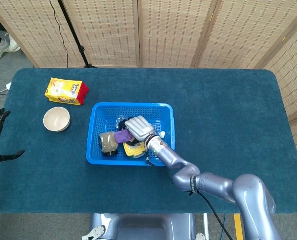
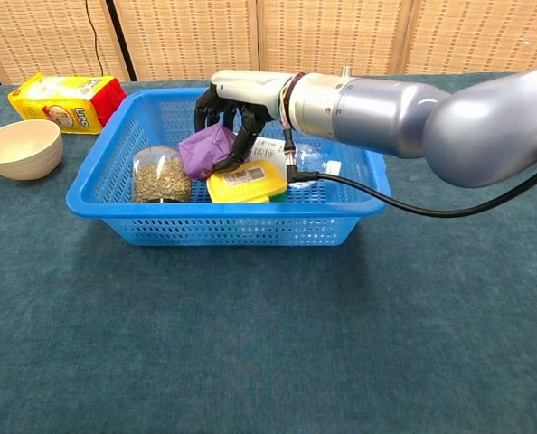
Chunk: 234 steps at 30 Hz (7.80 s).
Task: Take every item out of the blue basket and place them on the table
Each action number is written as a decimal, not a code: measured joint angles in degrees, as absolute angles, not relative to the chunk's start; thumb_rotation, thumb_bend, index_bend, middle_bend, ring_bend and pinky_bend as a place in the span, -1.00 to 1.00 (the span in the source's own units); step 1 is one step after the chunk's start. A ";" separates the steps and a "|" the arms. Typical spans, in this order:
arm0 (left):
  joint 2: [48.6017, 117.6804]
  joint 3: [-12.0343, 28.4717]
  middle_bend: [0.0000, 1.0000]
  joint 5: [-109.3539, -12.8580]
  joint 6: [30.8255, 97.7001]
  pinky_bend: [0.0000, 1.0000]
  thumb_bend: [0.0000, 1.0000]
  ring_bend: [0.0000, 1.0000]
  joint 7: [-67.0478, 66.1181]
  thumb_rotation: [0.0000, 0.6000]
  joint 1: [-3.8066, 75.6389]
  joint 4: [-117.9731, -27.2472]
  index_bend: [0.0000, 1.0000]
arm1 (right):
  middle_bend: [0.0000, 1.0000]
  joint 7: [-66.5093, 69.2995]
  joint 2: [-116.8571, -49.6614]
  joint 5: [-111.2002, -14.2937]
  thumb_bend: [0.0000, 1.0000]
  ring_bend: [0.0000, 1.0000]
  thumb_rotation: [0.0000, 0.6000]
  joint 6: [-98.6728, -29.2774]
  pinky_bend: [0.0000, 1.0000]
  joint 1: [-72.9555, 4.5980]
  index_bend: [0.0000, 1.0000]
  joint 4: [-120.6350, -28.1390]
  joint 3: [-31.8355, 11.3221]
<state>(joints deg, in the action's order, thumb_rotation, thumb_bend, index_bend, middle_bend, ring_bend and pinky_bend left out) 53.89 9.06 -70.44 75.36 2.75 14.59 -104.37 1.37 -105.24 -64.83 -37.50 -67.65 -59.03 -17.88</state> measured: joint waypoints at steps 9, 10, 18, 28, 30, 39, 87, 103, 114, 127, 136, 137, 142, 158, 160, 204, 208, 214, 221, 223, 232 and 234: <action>53.83 9.16 -1.00 -70.56 74.56 -1.00 -0.80 -1.00 3.16 1.00 14.71 -104.16 -1.00 | 0.17 6.19 -105.10 -70.87 -0.67 -0.02 1.00 -45.99 0.03 -65.91 0.19 -59.90 -18.84; 53.84 9.16 -1.00 -70.54 74.45 -1.00 -0.80 -1.00 3.17 1.00 14.74 -104.11 -1.00 | 0.17 6.30 -104.57 -71.28 -0.67 -0.02 1.00 -46.83 0.03 -65.68 0.19 -60.65 -19.01; 53.96 8.83 -1.00 -71.21 73.70 -1.00 -0.80 -1.00 2.70 1.00 14.98 -104.35 -1.00 | 0.17 5.17 -92.72 -73.80 -0.65 -0.01 1.00 -54.63 0.03 -61.41 0.20 -73.07 -21.61; 53.69 8.04 -1.00 -74.08 74.73 -1.00 -0.80 -1.00 2.49 1.00 14.43 -105.80 -1.00 | 0.17 3.55 -74.09 -71.81 -0.64 -0.01 1.00 -58.70 0.03 -48.26 0.19 -79.47 -19.92; 53.63 7.91 -1.00 -74.57 74.93 -1.00 -0.80 -1.00 2.45 1.00 14.34 -106.08 -1.00 | 0.17 4.94 -72.64 -71.54 -0.64 -0.01 1.00 -58.41 0.03 -46.00 0.19 -78.45 -18.07; 53.74 7.55 -1.00 -75.59 75.23 -1.00 -0.80 -1.00 1.61 1.00 14.28 -106.96 -1.00 | 0.06 13.33 -74.06 -74.78 -0.71 -0.10 1.00 -56.36 -0.01 -40.44 0.01 -70.82 -10.66; 53.45 7.94 -1.00 -72.94 71.90 -1.00 -0.80 -1.00 3.54 1.00 15.17 -104.71 -1.00 | -1.00 -1.70 -85.74 -65.68 -1.00 -1.00 1.00 -30.40 -1.00 -65.29 -1.00 -81.47 -11.47; 53.45 8.10 -1.00 -72.13 71.06 -1.00 -0.80 -1.00 3.77 1.00 15.58 -104.45 -1.00 | -0.28 -3.32 -93.25 -66.98 -1.00 -0.49 1.00 -33.64 -0.50 -65.80 -0.25 -74.35 -9.89; 53.24 7.87 -1.00 -72.75 71.34 -1.00 -0.80 -1.00 4.14 1.00 15.36 -104.61 -1.00 | 0.21 -0.53 -96.26 -73.16 -0.73 -0.07 1.00 -42.40 -0.36 -62.73 0.16 -72.45 -10.83; 53.13 7.33 -1.00 -73.86 71.17 -1.00 -0.80 -1.00 4.06 1.00 15.35 -105.01 -1.00 | 0.22 -2.19 -83.39 -72.19 -0.70 -0.06 1.00 -52.05 -0.34 -58.85 0.17 -83.50 -17.92; 52.74 6.93 -1.00 -75.44 71.90 -1.00 -0.80 -1.00 4.56 1.00 15.02 -105.73 -1.00 | 0.22 -4.00 -68.55 -70.14 -0.70 -0.06 1.00 -55.61 -0.32 -48.77 0.16 -91.18 -15.79; 52.72 6.91 -1.00 -75.53 71.92 -1.00 -0.80 -1.00 4.58 1.00 15.00 -105.77 -1.00 | 0.22 -3.95 -67.41 -70.82 -0.70 -0.06 1.00 -56.37 -0.32 -47.17 0.16 -91.97 -14.58; 52.63 6.77 -1.00 -76.06 72.18 -1.00 -0.80 -1.00 4.65 1.00 14.92 -106.07 -1.00 | 0.22 -2.15 -65.53 -73.21 -0.70 -0.06 1.00 -58.15 -0.31 -43.04 0.17 -93.12 -10.87; 52.60 6.51 -1.00 -76.00 72.68 -1.00 -0.80 -1.00 4.55 1.00 14.53 -106.16 -1.00 | -1.00 -3.12 -67.19 -74.09 -1.00 -1.00 1.00 -48.89 -1.00 -41.24 -1.00 -91.79 -4.32; 52.53 6.48 -1.00 -75.98 72.68 -1.00 -0.80 -1.00 4.76 1.00 14.46 -105.99 -1.00 | -1.00 -3.42 -67.05 -72.64 -1.00 -1.00 1.00 -46.90 -1.00 -41.80 -1.00 -91.92 -4.70; 52.55 7.41 -1.00 -72.15 69.32 -1.00 -0.80 -1.00 6.92 1.00 15.64 -103.11 -1.00 | -1.00 -17.38 -97.17 -44.55 -1.00 -1.00 1.00 -42.40 -0.95 -65.48 -1.00 -73.93 -13.29; 52.77 7.45 -1.00 -71.98 69.22 -1.00 -0.80 -1.00 6.15 1.00 15.84 -103.30 -1.00 | -1.00 -15.70 -98.12 -44.56 -1.00 -1.00 1.00 -40.78 -0.92 -65.14 -1.00 -72.20 -13.26; 53.04 7.40 -1.00 -71.76 69.29 -1.00 -0.80 -1.00 5.11 1.00 15.93 -103.67 -1.00 | -1.00 -14.42 -100.54 -45.48 -1.00 -1.00 1.00 -38.99 -0.88 -64.98 -1.00 -67.15 -12.99; 53.25 7.66 -1.00 -70.59 68.92 -1.00 -0.80 -1.00 4.77 1.00 16.10 -103.17 -1.00 | -0.64 -12.45 -103.56 -46.16 -1.00 -0.75 1.00 -36.56 -0.54 -64.74 -0.82 -60.29 -13.15; 53.34 7.67 -1.00 -70.50 68.73 -1.00 -0.80 -1.00 4.58 1.00 16.21 -103.15 -1.00 | -0.38 -12.04 -104.26 -46.47 -1.00 -0.44 1.00 -36.44 -0.29 -64.55 -0.62 -59.16 -13.24; 53.41 7.57 -1.00 -70.59 68.63 -1.00 -0.80 -1.00 4.27 1.00 16.27 -103.54 -1.00 | 0.32 -8.47 -106.70 -53.73 -0.42 0.27 1.00 -42.97 0.04 -62.78 0.10 -57.36 -14.41; 53.41 7.49 -1.00 -70.81 68.65 -1.00 -0.80 -1.00 4.25 1.00 16.25 -103.58 -1.00 | 0.33 -7.36 -106.30 -56.44 -0.38 0.27 1.00 -45.33 0.04 -62.15 0.13 -58.38 -14.77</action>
